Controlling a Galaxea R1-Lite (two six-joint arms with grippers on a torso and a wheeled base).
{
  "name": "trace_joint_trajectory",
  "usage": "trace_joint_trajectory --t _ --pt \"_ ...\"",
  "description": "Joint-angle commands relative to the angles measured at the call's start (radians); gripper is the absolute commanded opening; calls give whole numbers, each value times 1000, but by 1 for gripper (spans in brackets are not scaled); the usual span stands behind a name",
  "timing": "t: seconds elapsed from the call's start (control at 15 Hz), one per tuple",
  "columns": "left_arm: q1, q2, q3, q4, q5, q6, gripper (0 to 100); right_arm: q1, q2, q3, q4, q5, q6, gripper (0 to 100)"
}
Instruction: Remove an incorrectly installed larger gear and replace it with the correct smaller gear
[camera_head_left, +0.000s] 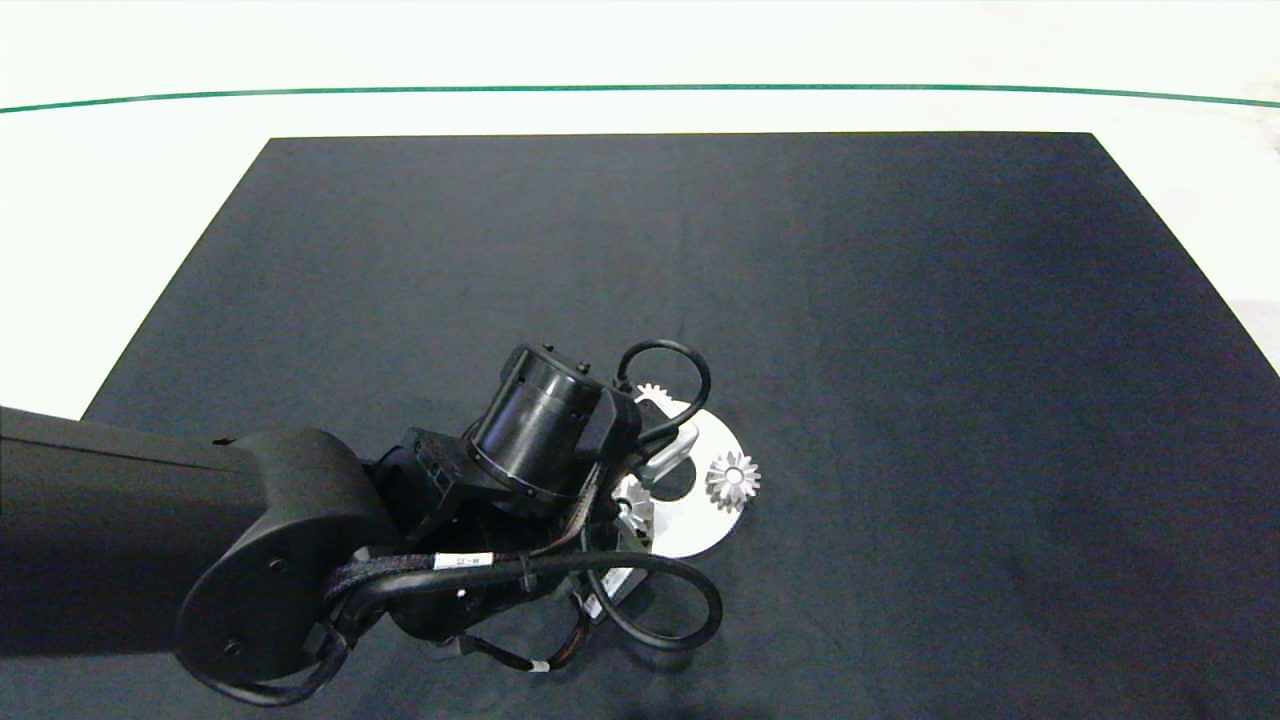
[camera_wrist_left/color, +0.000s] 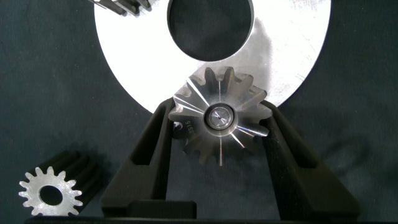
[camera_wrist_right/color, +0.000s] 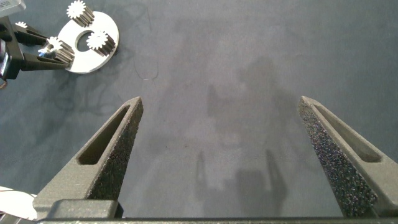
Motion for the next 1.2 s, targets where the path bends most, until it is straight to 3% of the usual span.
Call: trace_joint_trajectory --t 0.07,0.27,0.87,1.2 --pt "-1 -2 9 0 -2 5 28 0 -1 0 2 1 0 100" --pt "-9 -5 4 25 -42 8 28 0 -1 0 2 0 0 100" --pt "-7 -23 -42 26 -42 8 28 0 1 -6 2 0 0 100" --pt "-3 -72 -94 108 -40 9 28 -1 1 -6 2 0 0 100"
